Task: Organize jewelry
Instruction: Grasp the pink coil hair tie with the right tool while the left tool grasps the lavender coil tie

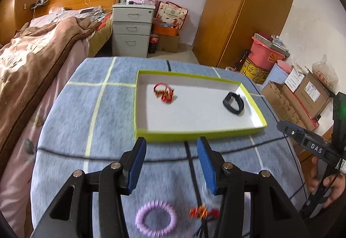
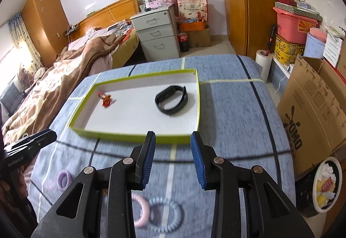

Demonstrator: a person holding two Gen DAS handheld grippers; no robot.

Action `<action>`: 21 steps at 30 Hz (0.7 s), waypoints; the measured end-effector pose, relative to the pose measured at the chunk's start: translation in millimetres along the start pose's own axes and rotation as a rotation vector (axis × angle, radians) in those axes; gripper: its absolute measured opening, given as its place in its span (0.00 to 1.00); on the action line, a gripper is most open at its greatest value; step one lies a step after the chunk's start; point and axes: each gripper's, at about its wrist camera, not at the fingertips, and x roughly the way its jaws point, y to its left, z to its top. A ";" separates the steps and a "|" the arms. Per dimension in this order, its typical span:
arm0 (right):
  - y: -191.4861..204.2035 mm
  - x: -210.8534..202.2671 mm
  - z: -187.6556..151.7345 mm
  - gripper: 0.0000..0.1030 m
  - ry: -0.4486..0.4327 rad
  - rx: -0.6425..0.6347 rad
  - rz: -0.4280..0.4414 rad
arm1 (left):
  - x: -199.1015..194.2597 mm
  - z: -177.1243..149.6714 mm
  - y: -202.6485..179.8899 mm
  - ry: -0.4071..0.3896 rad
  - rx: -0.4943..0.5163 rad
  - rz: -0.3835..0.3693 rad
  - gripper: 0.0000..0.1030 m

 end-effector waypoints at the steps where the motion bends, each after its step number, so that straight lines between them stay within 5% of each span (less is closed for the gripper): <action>1: 1.1 -2.8 -3.7 0.34 -0.002 0.000 0.001 | -3.2 -5.7 1.2 0.000 0.000 0.004 0.49; 21: 23.4 1.2 -74.6 0.34 0.104 -0.096 0.077 | -26.2 -79.2 27.1 0.031 -0.065 0.052 0.53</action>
